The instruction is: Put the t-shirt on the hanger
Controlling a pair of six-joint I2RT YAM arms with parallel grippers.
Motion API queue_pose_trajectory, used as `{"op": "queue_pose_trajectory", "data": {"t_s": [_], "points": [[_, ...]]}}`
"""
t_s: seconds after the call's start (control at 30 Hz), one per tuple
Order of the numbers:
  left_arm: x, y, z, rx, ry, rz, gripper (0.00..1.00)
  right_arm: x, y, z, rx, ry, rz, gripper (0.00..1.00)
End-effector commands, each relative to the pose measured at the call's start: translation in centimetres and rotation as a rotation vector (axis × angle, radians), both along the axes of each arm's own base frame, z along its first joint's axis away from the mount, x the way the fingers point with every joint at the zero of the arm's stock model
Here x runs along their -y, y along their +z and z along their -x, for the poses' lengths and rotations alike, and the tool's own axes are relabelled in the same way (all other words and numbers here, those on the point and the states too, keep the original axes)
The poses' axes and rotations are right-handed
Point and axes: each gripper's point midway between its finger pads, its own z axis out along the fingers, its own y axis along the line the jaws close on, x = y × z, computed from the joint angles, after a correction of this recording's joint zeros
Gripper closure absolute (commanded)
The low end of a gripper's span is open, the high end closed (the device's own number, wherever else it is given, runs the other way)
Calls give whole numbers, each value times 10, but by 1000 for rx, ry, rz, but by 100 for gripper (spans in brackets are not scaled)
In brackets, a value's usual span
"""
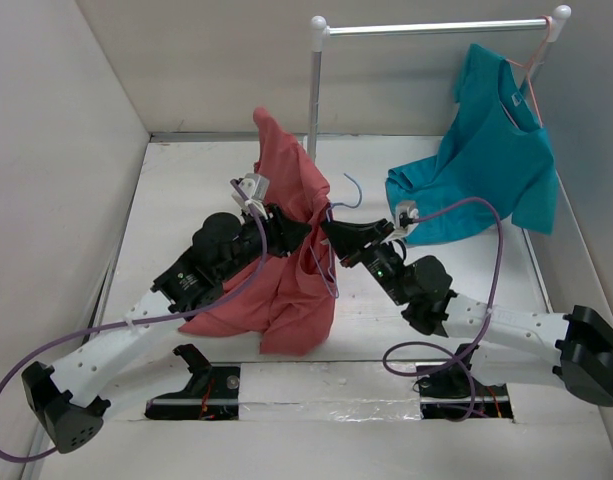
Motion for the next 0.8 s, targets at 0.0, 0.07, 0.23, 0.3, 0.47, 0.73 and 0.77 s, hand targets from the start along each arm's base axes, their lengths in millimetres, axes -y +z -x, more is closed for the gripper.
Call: {"op": "queue_pose_trajectory", "data": {"t_s": [0.0, 0.07, 0.23, 0.3, 0.47, 0.73, 0.77], "points": [[-6, 17, 3, 25, 6, -1, 78, 27, 60, 6, 115, -86, -183, 100], [-11, 36, 6, 57, 12, 25, 69, 27, 61, 5, 118, -95, -171, 100], [-31, 76, 14, 126, 70, 133, 64, 27, 58, 7, 106, -93, -160, 100], [-34, 93, 15, 158, 82, 182, 64, 25, 56, 8, 107, -84, -149, 100], [-37, 118, 8, 180, 128, 283, 63, 13, 41, 9, 82, -66, -109, 100], [-6, 106, -26, 124, 150, 260, 52, 4, 40, 15, 81, -52, -93, 100], [-4, 107, -28, 133, 147, 278, 50, 5, 40, 14, 85, -60, -86, 100]]}}
